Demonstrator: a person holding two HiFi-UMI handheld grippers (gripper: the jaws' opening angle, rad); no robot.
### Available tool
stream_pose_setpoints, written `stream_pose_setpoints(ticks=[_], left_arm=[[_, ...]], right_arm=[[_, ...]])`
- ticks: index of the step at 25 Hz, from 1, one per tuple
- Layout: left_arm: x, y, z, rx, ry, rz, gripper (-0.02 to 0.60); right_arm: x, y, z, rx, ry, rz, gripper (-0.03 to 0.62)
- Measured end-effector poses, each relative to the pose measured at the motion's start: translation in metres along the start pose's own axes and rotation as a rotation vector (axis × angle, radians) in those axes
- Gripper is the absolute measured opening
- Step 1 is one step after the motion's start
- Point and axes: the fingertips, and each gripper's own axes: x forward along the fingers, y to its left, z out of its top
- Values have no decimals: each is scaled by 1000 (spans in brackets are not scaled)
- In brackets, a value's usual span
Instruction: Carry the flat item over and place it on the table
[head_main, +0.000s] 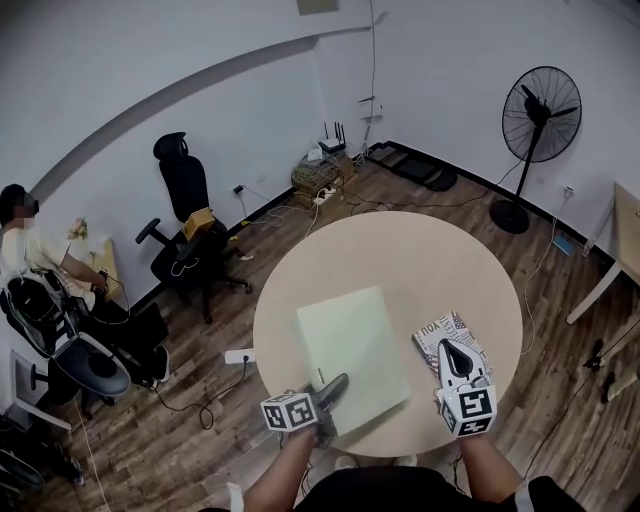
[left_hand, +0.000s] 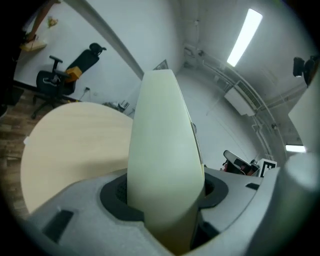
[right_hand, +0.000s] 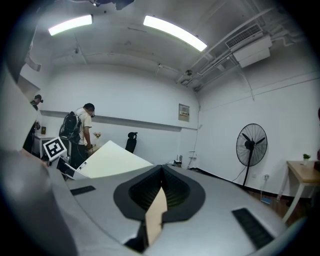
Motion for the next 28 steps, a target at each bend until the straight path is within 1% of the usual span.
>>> stream_pose_setpoints(ticks=[1,3,4,6,8,11,13,16,20,23,26,28], left_arm=[[6,2,-6,-27,17,-9,247],[16,8,-18,-50,45,-7,249],[22,11,-24,-53,59,-1,249],[32,17,-35,-72,90,-1,249],[42,23,-45,-120,120,-23,249],[54,27,-61,-212,169,-91,250],[60,29,-75,-261,211,-128,252],[67,36,-95,-321,259,-152,252],[68,49,-109,-419,267,-164,252],[70,57,-115,-467,270,-169,255],[72,62,-120,-491,280,-180,259],[75,66,-123,-498,295,-177,275]], right_arm=[[-1,-2,0,3,0,-4,-3],[-4,-7,-2,-6,3,-15,-3],[-6,-9,-3,-28,7,-23,-3],[-10,-10,-4,-105,19,-42,-3],[-12,-10,-6,-157,32,-50,-3],[-16,-14,-11,-131,49,-59,-3],[-19,-17,-16,-112,62,-70,-3],[-27,-21,-21,-108,75,-85,-3],[-37,-29,-21,-96,84,-115,-3],[-41,-36,-24,-88,88,-130,-3],[-44,-41,-29,-83,98,-143,-3],[-44,-41,-31,-81,103,-144,-3]])
